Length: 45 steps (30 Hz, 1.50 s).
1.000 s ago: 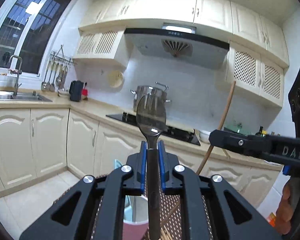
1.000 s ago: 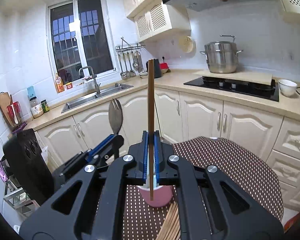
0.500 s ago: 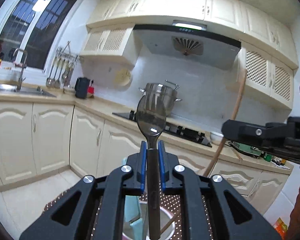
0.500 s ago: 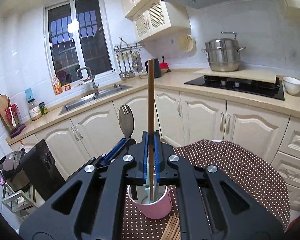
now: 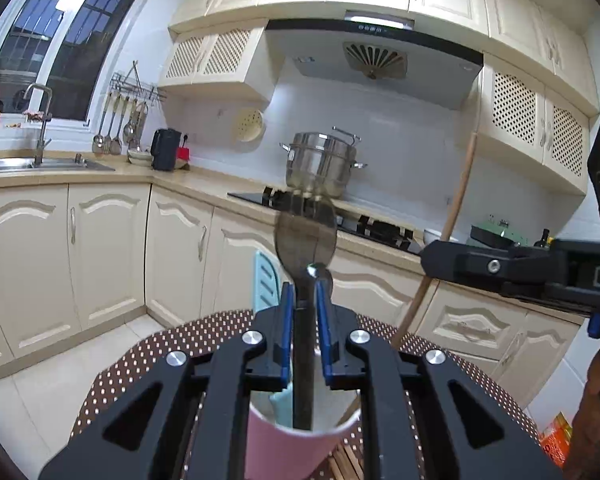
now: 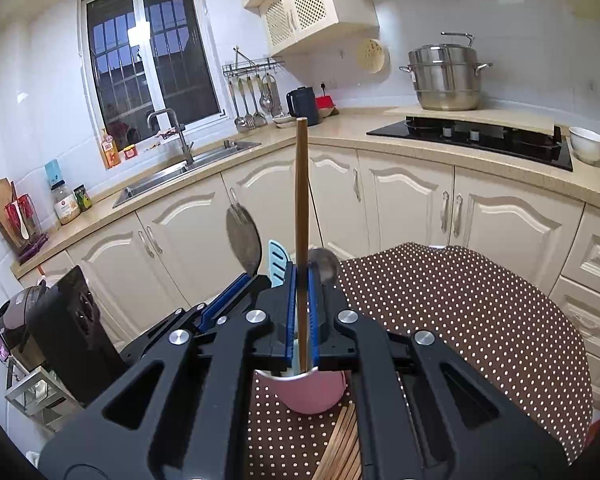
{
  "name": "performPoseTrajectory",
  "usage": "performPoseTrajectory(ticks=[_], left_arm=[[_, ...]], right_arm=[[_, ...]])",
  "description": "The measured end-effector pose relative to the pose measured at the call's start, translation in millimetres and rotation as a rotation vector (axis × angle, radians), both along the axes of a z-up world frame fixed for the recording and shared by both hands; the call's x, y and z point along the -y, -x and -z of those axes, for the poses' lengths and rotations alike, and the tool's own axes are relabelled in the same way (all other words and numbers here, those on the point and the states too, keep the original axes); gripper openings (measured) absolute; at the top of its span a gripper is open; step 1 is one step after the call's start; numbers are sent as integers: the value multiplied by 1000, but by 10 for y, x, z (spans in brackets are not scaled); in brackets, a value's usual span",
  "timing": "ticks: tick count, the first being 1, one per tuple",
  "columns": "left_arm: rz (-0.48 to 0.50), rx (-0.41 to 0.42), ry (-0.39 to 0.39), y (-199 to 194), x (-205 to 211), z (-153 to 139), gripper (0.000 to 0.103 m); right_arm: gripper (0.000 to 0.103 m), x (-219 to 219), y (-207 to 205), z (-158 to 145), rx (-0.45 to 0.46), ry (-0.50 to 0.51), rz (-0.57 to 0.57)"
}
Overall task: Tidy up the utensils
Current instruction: 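Carry fork and chopstick to the pink holder and lower them in, then open both tools and withdraw from the holder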
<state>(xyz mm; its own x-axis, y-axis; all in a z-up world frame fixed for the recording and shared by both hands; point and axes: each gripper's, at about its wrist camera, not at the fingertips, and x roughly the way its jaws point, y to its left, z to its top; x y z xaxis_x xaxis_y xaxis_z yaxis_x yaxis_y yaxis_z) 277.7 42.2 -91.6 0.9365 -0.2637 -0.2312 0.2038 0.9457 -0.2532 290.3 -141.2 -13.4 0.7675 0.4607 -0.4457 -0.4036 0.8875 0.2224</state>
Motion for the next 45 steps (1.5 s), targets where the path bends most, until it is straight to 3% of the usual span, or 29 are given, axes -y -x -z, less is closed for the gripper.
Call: performPoseTrajectory(ticks=[6, 12, 31, 33, 35, 40, 43, 45], left_arm=[[1, -31, -2, 95, -26, -32, 32], [-27, -50, -11, 228, -91, -118, 44], [-132, -66, -135, 578, -210, -329, 60], [-143, -76, -144, 602, -225, -349, 62], [-155, -83, -151, 620, -241, -369, 62], [-176, -95, -164, 699, -286, -419, 64], [-177, -92, -175, 756, -273, -465, 65], [-180, -89, -182, 806, -256, -489, 65]], right_arm=[[6, -17, 22, 72, -20, 14, 11], [6, -65, 28, 143, -44, 31, 21], [7, -130, 128, 212, -72, 43, 48], [15, -125, 136, 217, -77, 40, 48], [31, -97, 169, 217, -71, 35, 65], [34, -37, 228, 198, -72, 26, 59], [44, -3, 284, 168, -62, 20, 67], [44, 22, 325, 151, -59, 22, 70]])
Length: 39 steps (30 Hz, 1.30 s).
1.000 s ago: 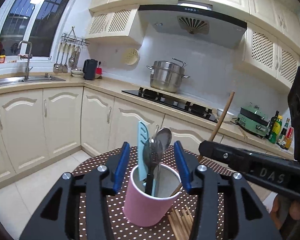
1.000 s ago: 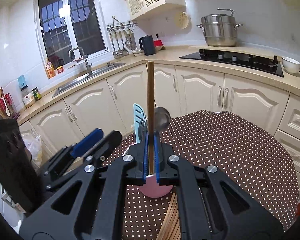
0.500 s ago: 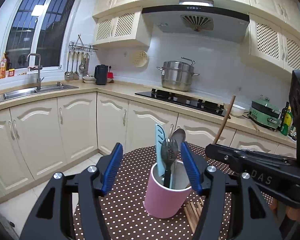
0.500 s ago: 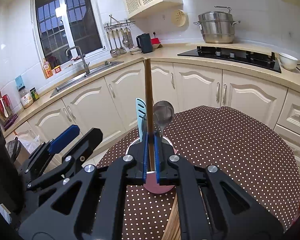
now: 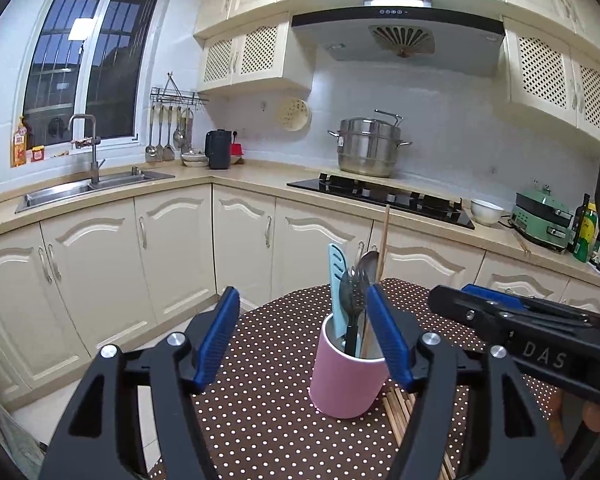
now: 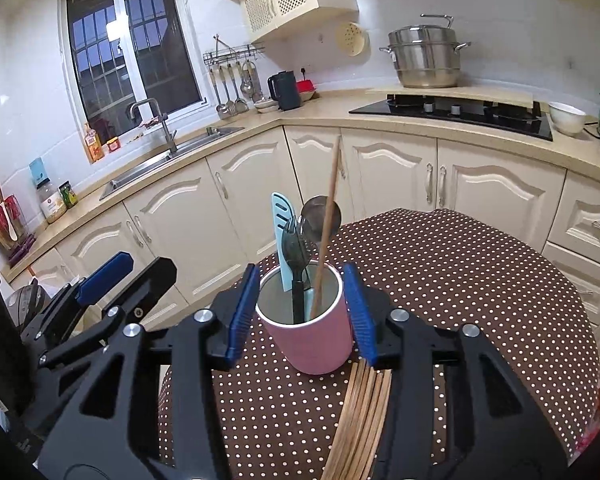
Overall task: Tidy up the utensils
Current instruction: 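Open both tools and withdraw from the holder, then lower both tools to the chopstick pile and grasp one chopstick each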
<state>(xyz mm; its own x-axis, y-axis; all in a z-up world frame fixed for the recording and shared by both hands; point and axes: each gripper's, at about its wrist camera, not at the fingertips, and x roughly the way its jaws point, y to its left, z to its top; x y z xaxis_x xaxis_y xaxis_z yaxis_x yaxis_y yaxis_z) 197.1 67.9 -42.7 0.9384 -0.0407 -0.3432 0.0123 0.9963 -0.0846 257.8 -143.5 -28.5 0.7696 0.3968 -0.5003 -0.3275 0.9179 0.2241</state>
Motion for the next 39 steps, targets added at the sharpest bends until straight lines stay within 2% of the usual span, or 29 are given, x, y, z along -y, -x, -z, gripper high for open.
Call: performPoseTrajectory(ticks=[7, 11, 16, 21, 26, 29, 30, 35, 39], left_arm=[[11, -10, -18, 119, 94, -55, 67], [52, -61, -29, 127, 194, -15, 70], [137, -225, -16, 28, 338, 181, 70], [232, -472, 41, -140, 445, 506, 70], [246, -641, -25, -252, 630, 882, 70], [246, -744, -28, -318, 682, 1114, 70], [245, -769, -33, -331, 703, 1187, 70], [201, -789, -95, -343, 760, 1306, 70], [207, -795, -94, -353, 795, 1351, 70]], right_arm=[[44, 138, 173, -5, 1, -5, 16], [45, 248, 245, 34, -13, -4, 32], [46, 451, 308, 175, -60, 4, 59], [49, 657, 327, 390, -133, 15, 83], [51, 840, 370, 670, -216, 29, 98], [52, 918, 401, 792, -250, 28, 101], [52, 945, 412, 839, -263, 29, 103], [53, 1048, 469, 995, -298, 22, 100], [54, 1099, 505, 1056, -312, 13, 99]])
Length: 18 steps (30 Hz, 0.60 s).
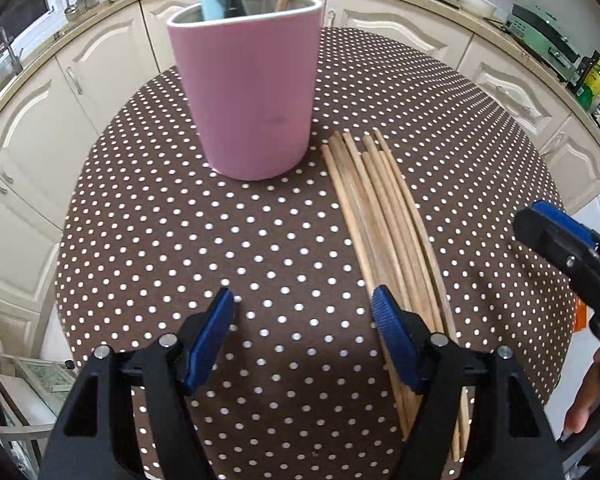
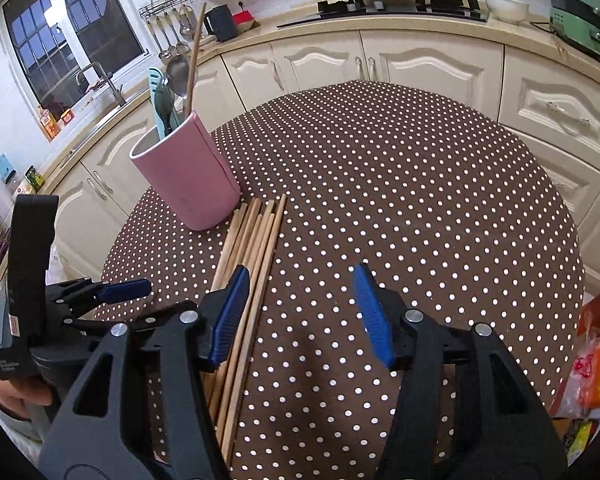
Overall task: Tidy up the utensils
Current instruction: 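Lower both tools to the chopstick pile and grasp one chopstick each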
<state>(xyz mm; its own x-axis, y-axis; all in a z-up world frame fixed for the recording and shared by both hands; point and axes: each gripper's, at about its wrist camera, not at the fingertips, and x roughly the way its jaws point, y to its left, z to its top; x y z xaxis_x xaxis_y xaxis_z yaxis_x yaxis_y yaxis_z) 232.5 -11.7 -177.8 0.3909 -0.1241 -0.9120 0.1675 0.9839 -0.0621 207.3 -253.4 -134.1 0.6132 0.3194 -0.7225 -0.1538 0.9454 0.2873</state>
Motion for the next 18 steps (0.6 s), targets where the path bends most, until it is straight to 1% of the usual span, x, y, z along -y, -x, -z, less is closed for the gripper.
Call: performPoseTrajectory(ticks=[5, 9, 14, 16, 18], left_arm=[[11, 0, -37, -27, 95, 27, 70], [2, -3, -32, -112, 143, 40, 70], [2, -1, -63, -222, 240, 88, 69], [-3, 11, -61, -243, 251, 76, 58], [-10, 21, -57, -287, 269, 59, 31]], right_arm=[[55, 37, 3, 42, -13, -5, -1], [56, 64, 9, 67, -21, -7, 3], [56, 44, -26, 93, -42, 6, -9], [56, 2, -59, 99, -56, 20, -19], [56, -53, -105, 114, -81, 46, -34]])
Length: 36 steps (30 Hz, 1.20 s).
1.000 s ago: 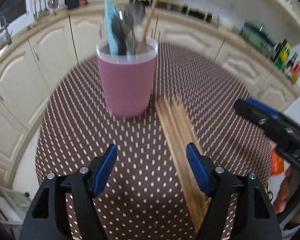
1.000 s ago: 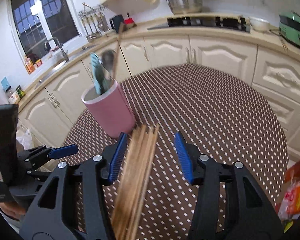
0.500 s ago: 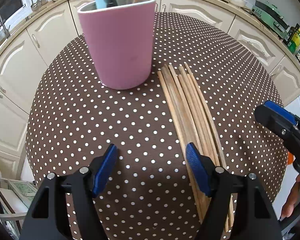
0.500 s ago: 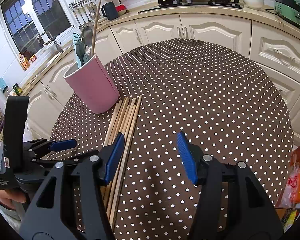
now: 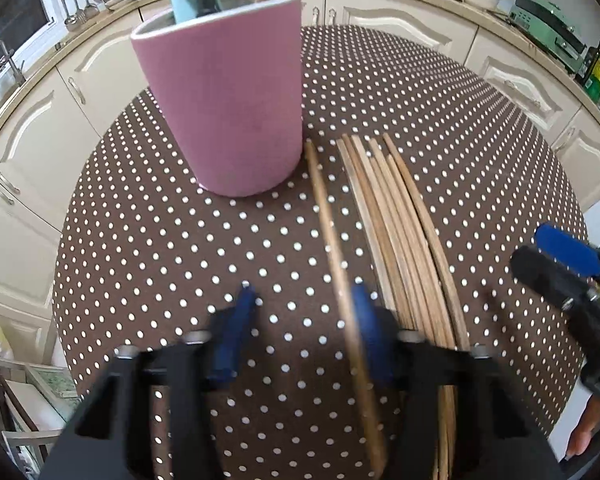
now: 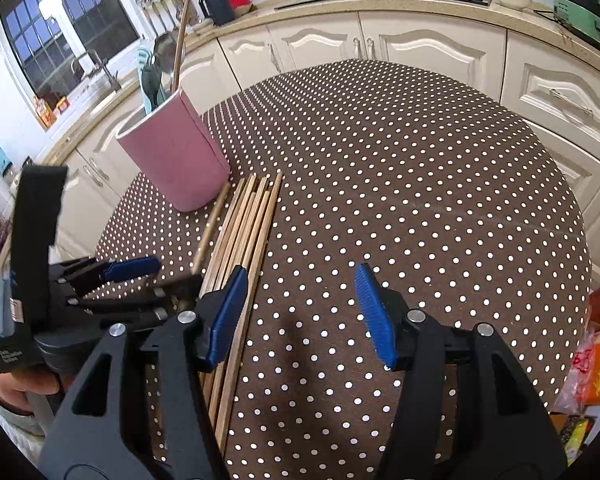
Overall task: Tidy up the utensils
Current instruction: 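Lower both tools to the chopstick pile and grasp one chopstick each, then lift the chopsticks and carry both toward the pink holder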
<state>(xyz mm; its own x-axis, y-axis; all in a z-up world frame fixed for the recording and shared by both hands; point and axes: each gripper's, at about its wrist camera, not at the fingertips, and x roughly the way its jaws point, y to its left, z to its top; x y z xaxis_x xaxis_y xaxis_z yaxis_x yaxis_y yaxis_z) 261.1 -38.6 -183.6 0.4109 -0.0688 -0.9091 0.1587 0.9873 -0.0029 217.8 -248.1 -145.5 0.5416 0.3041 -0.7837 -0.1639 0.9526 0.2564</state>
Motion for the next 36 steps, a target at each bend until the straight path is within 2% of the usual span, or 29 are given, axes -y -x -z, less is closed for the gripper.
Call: performPoseTrajectory(ticks=[1, 2, 3, 4, 6, 8, 10, 18, 22, 26, 29, 32, 36], left_arm=[[1, -1, 10, -8, -10, -7, 25], [1, -2, 18, -6, -38, -18, 14], [-1, -4, 28, -5, -57, -10, 7], [-3, -4, 41, 1, -79, -3, 6], [-5, -6, 71, 22, -130, 6, 6], [-10, -14, 97, 76, -185, 1, 6], [-7, -27, 117, 121, -245, 4, 6], [-3, -99, 178, 112, -368, 24, 6], [1, -115, 162, 9, -341, 36, 6], [9, -133, 142, -135, -258, 44, 7], [22, -150, 126, -246, -200, 54, 8], [30, -145, 117, -321, -133, 71, 8], [23, -119, 126, -309, -119, 74, 5]], right_arm=[[56, -43, -31, 16, -18, 15, -12], [56, -100, -65, 37, -35, 31, -28], [56, -132, -81, 55, -46, 45, -36], [56, -177, -108, 75, -61, 61, -48], [55, -256, -163, 104, -88, 77, -69], [43, -331, -215, 117, -111, 99, -83], [35, -382, -270, 130, -130, 109, -89], [32, -602, -447, 167, -189, 182, -117], [29, -713, -531, 207, -214, 208, -125], [18, -860, -649, 211, -236, 247, -141], [16, -1000, -727, 244, -248, 257, -144], [10, -1087, -778, 253, -244, 269, -148], [8, -1111, -791, 254, -222, 263, -144]])
